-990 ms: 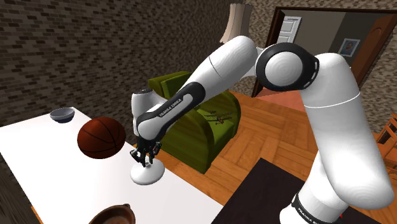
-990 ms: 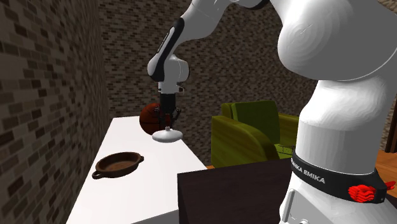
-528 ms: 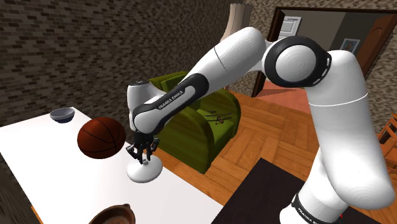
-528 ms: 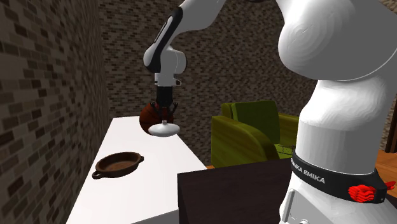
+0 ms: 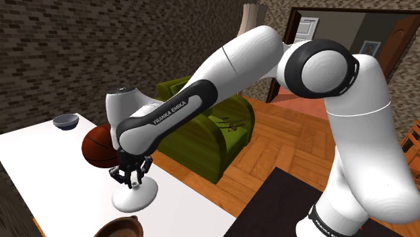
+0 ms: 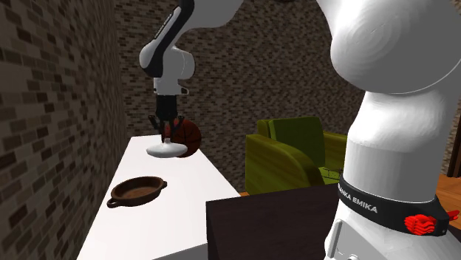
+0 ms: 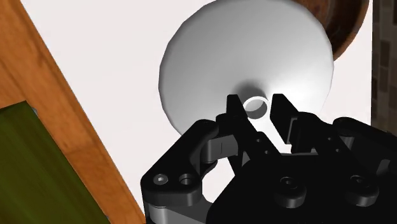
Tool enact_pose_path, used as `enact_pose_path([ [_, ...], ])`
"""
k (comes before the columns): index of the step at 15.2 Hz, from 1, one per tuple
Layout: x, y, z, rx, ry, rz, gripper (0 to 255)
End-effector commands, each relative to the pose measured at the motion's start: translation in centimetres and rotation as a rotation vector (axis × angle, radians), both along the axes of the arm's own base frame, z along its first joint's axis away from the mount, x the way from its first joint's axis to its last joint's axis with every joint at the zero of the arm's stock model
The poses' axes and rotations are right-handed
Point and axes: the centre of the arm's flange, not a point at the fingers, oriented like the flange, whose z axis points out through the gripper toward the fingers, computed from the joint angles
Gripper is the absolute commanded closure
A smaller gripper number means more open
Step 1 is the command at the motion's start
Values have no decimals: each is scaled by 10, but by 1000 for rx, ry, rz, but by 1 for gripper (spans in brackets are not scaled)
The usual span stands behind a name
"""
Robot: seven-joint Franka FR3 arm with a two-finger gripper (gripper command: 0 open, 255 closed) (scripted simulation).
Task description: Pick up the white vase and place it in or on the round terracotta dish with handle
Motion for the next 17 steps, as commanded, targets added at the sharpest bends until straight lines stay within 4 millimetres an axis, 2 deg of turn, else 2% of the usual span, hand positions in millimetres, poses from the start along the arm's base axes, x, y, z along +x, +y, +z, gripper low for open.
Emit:
enact_pose_path([
  [1,-12,24,6,0,0,-1,255],
  [8,-44,109,24,0,0,-1,255],
  [17,-44,109,-24,0,0,-1,255],
])
